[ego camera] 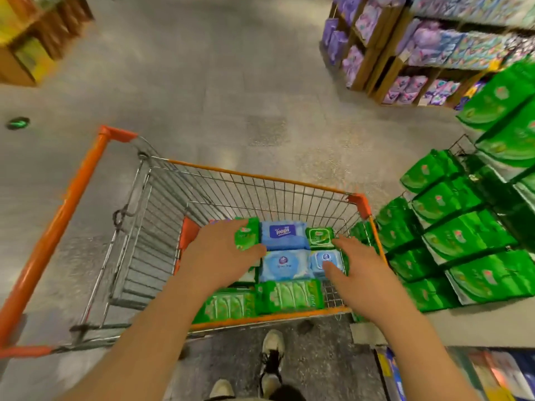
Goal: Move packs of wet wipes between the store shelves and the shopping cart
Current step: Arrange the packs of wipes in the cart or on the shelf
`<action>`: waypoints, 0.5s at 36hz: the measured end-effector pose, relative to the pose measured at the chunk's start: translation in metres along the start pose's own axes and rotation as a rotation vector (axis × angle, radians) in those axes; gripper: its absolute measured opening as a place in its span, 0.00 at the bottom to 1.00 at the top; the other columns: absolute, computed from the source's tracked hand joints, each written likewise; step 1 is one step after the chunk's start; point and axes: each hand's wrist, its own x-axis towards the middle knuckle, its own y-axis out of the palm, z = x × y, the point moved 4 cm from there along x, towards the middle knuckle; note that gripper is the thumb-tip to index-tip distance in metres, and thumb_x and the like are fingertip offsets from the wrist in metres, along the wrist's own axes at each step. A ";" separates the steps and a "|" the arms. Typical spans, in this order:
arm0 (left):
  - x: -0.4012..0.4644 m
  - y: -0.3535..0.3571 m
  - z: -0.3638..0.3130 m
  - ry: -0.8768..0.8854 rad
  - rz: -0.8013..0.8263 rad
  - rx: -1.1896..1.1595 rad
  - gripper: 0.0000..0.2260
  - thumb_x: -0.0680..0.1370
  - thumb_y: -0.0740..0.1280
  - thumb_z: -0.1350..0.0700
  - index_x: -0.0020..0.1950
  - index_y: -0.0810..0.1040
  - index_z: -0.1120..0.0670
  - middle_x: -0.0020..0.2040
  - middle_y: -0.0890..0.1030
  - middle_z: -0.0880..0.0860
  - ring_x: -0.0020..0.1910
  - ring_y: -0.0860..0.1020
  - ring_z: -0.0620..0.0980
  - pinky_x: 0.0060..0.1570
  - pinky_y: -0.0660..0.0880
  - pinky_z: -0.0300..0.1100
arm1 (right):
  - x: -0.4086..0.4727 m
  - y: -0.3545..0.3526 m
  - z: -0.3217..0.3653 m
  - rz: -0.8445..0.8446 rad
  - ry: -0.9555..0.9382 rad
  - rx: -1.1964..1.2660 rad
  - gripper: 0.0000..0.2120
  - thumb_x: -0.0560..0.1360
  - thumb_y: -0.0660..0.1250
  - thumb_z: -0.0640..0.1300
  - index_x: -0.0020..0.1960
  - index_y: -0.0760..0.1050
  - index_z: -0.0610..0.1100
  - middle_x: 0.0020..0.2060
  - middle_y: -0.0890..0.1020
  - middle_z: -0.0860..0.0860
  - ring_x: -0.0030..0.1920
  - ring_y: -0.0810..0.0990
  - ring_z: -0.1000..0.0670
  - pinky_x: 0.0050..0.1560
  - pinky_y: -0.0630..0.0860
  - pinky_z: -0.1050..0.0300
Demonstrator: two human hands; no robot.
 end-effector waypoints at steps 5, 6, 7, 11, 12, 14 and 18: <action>0.023 0.000 -0.004 -0.083 -0.032 -0.017 0.13 0.76 0.70 0.39 0.57 0.79 0.42 0.52 0.79 0.42 0.52 0.78 0.45 0.48 0.73 0.42 | 0.046 0.001 -0.001 0.050 -0.093 0.026 0.24 0.81 0.64 0.53 0.76 0.67 0.49 0.74 0.70 0.50 0.73 0.67 0.46 0.69 0.66 0.53; 0.025 -0.001 -0.007 -0.098 -0.040 -0.020 0.15 0.77 0.70 0.41 0.61 0.79 0.44 0.54 0.79 0.44 0.52 0.77 0.45 0.49 0.71 0.41 | 0.055 0.001 0.000 0.067 -0.113 0.035 0.25 0.81 0.64 0.53 0.76 0.66 0.49 0.75 0.70 0.50 0.73 0.66 0.46 0.70 0.66 0.53; 0.029 -0.001 -0.008 -0.114 -0.051 -0.006 0.18 0.78 0.70 0.41 0.65 0.79 0.47 0.58 0.79 0.47 0.54 0.76 0.46 0.50 0.69 0.40 | 0.064 0.002 0.001 0.085 -0.132 0.043 0.26 0.81 0.64 0.53 0.77 0.65 0.49 0.75 0.69 0.50 0.73 0.67 0.46 0.70 0.66 0.52; 0.042 0.006 -0.005 -0.198 -0.051 -0.037 0.14 0.79 0.70 0.43 0.61 0.79 0.48 0.53 0.81 0.46 0.45 0.75 0.43 0.38 0.67 0.27 | 0.099 0.011 0.001 0.172 -0.187 0.008 0.28 0.82 0.62 0.56 0.78 0.63 0.48 0.77 0.67 0.50 0.75 0.66 0.46 0.73 0.65 0.52; 0.044 0.008 -0.003 -0.231 -0.049 -0.057 0.13 0.79 0.69 0.42 0.60 0.79 0.45 0.50 0.79 0.43 0.45 0.75 0.42 0.38 0.67 0.26 | 0.106 0.014 0.001 0.187 -0.195 0.005 0.28 0.82 0.62 0.56 0.78 0.64 0.48 0.77 0.67 0.49 0.75 0.66 0.46 0.73 0.64 0.53; 0.048 0.015 0.003 -0.268 -0.043 -0.089 0.23 0.76 0.68 0.36 0.68 0.77 0.44 0.57 0.79 0.42 0.55 0.78 0.44 0.50 0.72 0.34 | 0.117 0.018 0.001 0.217 -0.205 0.005 0.27 0.82 0.62 0.55 0.78 0.64 0.48 0.76 0.68 0.49 0.74 0.67 0.46 0.72 0.64 0.54; 0.058 0.031 0.024 -0.380 -0.010 -0.069 0.31 0.75 0.67 0.34 0.76 0.71 0.44 0.73 0.75 0.46 0.69 0.74 0.50 0.66 0.71 0.48 | 0.135 0.028 -0.005 0.270 -0.208 0.031 0.27 0.82 0.62 0.56 0.78 0.65 0.48 0.75 0.70 0.49 0.72 0.69 0.45 0.70 0.66 0.52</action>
